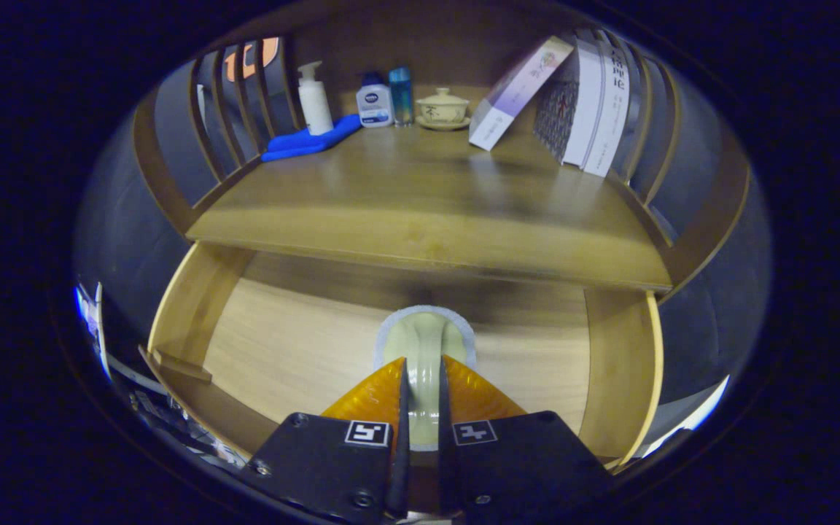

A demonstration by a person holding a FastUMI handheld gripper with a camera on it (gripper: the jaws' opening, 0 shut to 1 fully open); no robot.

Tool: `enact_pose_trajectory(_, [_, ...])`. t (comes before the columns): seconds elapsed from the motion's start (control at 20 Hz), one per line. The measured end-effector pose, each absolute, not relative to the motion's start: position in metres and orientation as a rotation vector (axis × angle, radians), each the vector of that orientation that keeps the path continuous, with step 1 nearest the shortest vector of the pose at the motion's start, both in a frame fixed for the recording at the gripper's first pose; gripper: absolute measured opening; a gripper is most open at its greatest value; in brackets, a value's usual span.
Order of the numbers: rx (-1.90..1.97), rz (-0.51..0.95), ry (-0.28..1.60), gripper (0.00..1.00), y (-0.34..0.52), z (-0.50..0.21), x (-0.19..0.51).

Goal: Pull open the drawer, take out the items inside it, and place them on the countertop above the cabinet.

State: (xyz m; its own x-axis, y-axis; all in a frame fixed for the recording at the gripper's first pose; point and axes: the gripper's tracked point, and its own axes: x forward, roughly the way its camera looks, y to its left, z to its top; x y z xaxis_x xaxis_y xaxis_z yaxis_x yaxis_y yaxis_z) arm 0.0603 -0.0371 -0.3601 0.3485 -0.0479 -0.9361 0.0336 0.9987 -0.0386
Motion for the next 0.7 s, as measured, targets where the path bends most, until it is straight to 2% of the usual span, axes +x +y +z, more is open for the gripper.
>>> enact_pose_trajectory(0.3, [-0.034,-0.016,1.132,0.18,-0.025,-0.316,0.072])
enact_pose_trajectory(0.7, [-0.049,-0.069,1.031,0.18,-0.029,-0.281,0.121])
